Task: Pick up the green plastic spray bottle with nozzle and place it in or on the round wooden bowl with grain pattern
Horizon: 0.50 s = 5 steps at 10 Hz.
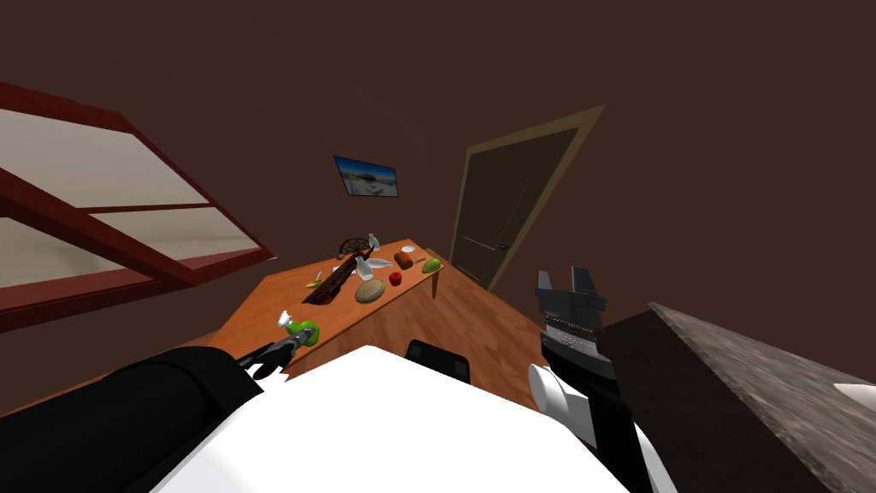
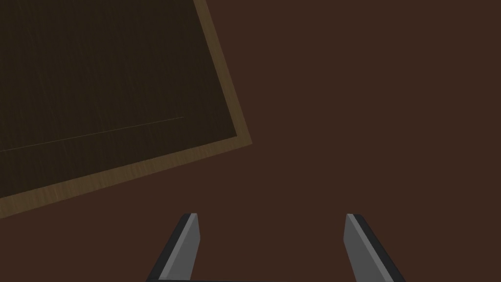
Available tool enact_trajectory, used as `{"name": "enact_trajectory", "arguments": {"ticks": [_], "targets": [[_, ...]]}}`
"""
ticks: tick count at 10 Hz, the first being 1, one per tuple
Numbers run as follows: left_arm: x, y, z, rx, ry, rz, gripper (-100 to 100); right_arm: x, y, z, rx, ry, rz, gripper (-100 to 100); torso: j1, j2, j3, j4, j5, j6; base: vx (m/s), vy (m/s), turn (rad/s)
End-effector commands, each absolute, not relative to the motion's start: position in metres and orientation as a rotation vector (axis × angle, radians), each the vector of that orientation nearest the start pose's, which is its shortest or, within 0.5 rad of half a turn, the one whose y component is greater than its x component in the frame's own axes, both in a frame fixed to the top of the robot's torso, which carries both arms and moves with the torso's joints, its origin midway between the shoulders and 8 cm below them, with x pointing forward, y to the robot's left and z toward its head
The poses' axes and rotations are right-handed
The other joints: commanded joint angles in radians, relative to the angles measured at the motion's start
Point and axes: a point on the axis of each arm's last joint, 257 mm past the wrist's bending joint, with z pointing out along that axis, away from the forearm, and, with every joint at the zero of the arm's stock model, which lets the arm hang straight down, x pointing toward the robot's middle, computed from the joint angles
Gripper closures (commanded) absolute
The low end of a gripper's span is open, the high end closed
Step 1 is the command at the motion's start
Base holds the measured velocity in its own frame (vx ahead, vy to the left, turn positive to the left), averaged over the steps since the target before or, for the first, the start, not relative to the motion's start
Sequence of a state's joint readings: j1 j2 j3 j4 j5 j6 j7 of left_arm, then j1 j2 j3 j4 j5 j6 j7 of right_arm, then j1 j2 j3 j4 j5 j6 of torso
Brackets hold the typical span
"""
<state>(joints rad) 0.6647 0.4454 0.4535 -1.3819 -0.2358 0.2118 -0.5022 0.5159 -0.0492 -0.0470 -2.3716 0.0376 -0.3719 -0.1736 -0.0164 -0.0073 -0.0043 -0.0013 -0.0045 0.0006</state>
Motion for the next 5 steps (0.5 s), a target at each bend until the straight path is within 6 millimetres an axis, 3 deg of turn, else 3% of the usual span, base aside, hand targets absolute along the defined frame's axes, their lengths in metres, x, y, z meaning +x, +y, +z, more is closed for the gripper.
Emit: {"name": "enact_trajectory", "arguments": {"ticks": [1, 5], "targets": [[0.097, 0.701, -0.399, -1.036, 1.953, 0.64, 100, 0.344, -0.287, 0.036, 0.707, 0.658, 1.372, 0, 0.0, 0.0, 0.0, 0.0, 0.0, 0.0, 0.147, -0.176, 0.006], [0.112, 0.712, -0.376, -1.017, 1.888, 0.669, 100, 0.344, -0.287, 0.036, 0.707, 0.658, 1.372, 0, 0.001, -0.005, -0.002, 0.0, 0.0, 0.0, 0.169, -0.169, 0.028]]}}
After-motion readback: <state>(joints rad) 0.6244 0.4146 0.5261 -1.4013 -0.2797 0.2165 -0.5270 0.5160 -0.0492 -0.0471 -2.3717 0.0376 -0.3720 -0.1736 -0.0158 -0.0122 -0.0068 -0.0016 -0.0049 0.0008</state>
